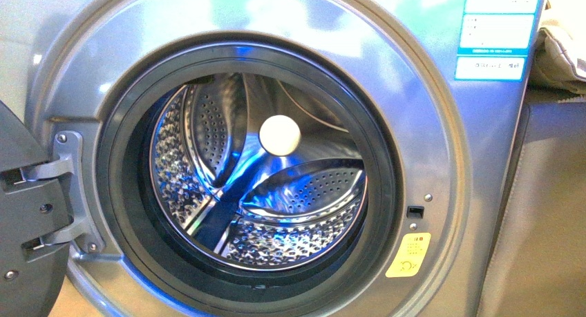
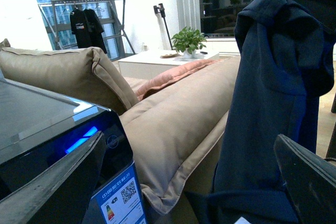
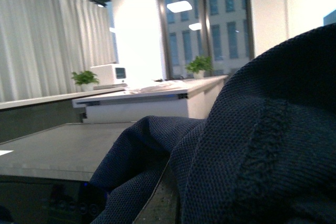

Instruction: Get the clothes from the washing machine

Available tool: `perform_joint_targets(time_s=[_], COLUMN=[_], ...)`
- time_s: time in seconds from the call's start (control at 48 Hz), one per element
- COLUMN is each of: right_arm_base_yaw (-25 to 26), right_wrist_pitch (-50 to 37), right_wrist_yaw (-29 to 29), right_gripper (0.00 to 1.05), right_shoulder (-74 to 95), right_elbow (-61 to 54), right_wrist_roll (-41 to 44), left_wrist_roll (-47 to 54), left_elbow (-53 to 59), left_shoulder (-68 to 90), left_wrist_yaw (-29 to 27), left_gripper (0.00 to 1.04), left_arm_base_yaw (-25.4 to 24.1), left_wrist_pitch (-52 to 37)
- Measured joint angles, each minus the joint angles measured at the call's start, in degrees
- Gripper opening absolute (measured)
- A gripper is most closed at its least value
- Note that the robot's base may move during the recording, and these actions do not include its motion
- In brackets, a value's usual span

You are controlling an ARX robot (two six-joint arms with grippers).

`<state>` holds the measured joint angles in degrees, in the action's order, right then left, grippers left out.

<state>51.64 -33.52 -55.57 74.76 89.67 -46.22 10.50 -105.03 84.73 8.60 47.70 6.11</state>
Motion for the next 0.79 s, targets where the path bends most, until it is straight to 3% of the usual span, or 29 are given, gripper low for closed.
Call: perform_joint_targets(time_s=[0.25, 0.458, 0.791], right_arm_base_yaw=[3.9, 5.7, 6.0], right_wrist_pitch=[24.7, 29.3, 31.3], right_wrist_yaw=[1.2, 3.0, 7.2], right_gripper=[0.06, 0.06, 0.06], right_shoulder=[-0.1, 0.1, 3.9], right_elbow=[0.8, -9.9, -28.6], right_wrist_roll=[17.5, 29.6, 42.1], left_wrist_roll=[0.0, 0.0, 0.0], left_elbow=[0.0, 0.0, 0.0], left_shoulder=[0.0, 0.0, 0.0], left_wrist_yaw=[0.0, 0.0, 0.0], left_gripper=[0.98, 0.98, 0.98], left_arm_base_yaw=[0.0, 0.0, 0.0], left_wrist_pitch=[0.0, 0.0, 0.0])
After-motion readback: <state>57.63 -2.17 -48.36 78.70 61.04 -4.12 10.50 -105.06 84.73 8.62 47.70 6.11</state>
